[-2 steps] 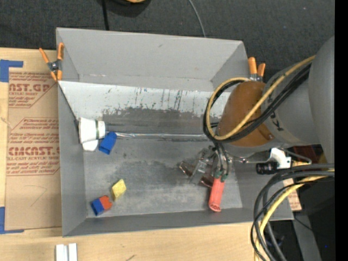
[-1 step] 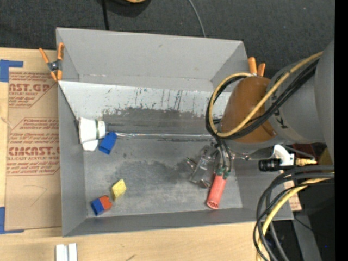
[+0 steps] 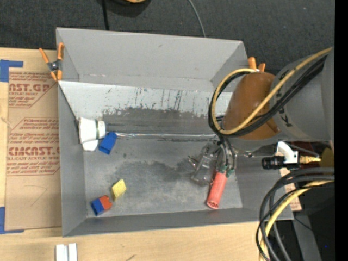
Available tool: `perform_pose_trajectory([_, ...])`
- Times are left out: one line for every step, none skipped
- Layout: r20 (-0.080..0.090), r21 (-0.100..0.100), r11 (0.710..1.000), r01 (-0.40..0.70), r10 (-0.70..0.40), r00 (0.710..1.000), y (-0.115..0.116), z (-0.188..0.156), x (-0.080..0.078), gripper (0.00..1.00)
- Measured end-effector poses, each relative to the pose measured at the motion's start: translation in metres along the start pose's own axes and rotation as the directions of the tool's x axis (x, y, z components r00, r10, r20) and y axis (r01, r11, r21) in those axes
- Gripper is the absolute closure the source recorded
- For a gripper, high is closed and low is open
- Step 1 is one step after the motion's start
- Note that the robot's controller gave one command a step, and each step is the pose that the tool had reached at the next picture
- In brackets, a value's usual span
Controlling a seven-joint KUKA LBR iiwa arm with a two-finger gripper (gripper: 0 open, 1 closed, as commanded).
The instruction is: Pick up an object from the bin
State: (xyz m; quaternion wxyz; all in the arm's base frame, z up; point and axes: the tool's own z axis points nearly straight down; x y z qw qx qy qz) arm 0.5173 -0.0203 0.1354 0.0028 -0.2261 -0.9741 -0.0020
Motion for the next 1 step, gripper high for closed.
perform_pose_trajectory([0.001, -0.001, 1.000, 0.000, 0.000, 1.000, 0.0001, -0.0226, 0.0000, 1.00])
